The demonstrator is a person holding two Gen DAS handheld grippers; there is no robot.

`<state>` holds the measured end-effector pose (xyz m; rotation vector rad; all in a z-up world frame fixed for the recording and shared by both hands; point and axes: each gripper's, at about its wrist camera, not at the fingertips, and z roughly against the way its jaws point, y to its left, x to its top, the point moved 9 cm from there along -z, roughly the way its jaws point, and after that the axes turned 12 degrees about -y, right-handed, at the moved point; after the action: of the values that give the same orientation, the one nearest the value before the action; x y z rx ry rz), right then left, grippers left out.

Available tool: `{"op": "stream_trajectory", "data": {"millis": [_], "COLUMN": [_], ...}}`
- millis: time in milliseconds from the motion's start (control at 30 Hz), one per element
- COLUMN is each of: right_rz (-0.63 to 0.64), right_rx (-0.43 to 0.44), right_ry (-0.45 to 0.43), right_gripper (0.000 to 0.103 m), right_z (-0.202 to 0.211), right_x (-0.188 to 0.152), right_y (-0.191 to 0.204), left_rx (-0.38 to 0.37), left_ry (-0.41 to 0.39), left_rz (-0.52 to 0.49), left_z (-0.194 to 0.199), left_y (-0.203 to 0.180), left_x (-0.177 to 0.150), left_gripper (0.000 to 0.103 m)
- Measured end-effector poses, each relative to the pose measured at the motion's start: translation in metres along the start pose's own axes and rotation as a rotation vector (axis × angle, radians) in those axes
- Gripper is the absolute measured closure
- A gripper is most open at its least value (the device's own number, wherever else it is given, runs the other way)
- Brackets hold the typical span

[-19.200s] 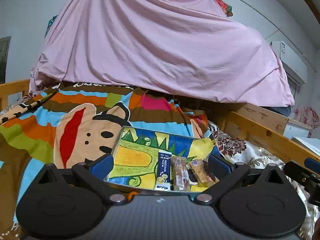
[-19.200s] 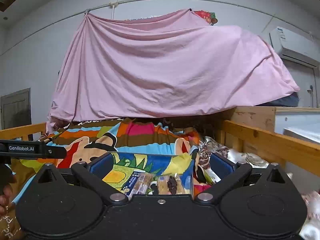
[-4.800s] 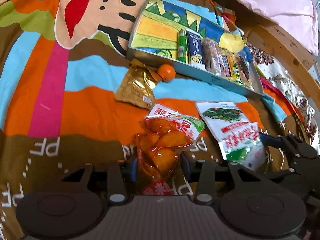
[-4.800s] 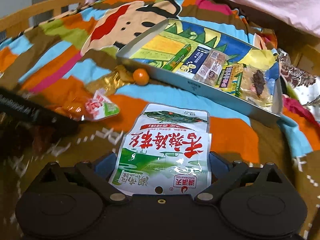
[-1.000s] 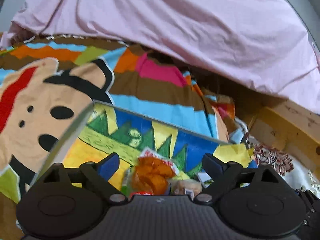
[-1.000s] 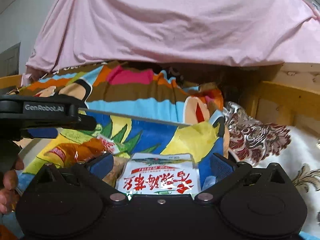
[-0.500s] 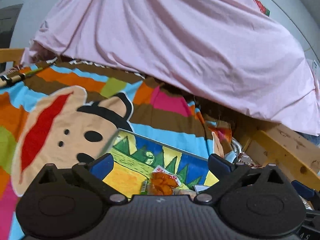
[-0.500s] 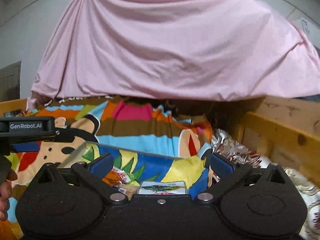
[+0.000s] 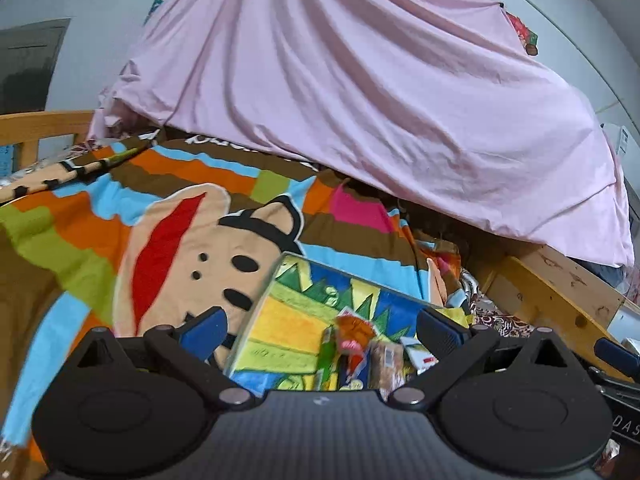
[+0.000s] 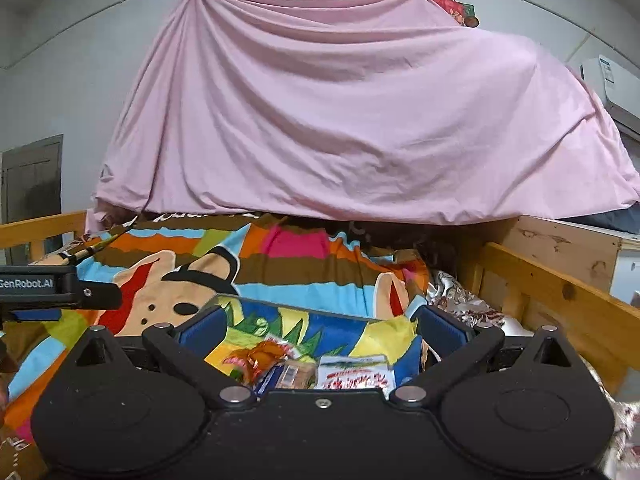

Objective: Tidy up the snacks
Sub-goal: 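Open both tools and lift them up out of the tray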

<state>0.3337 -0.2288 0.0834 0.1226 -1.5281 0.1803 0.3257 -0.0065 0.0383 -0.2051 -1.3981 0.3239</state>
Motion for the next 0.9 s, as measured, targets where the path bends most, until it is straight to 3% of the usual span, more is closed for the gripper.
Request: {"op": "stream_trajectory", "data": {"millis": [400,900], "right_rz": [0.028,0.060], "right_rx": [0.016,0.016], "right_ry": [0.050,0.151], "right_gripper": [0.001,0.001], "right_z": [0.053,0.101], "right_x": [-0.017,-0.063], "right_y": [0.026,0.047], "left_rx": [0.008,0.019], "left_ry": [0.029,0.068], "left_rz": [-0.021,-0.111], "left_z": [0.055,0.088], "left_y": [0.030,0.061], "left_x": [-0.018,-0.052], "left_gripper": [0.000,0.000]}}
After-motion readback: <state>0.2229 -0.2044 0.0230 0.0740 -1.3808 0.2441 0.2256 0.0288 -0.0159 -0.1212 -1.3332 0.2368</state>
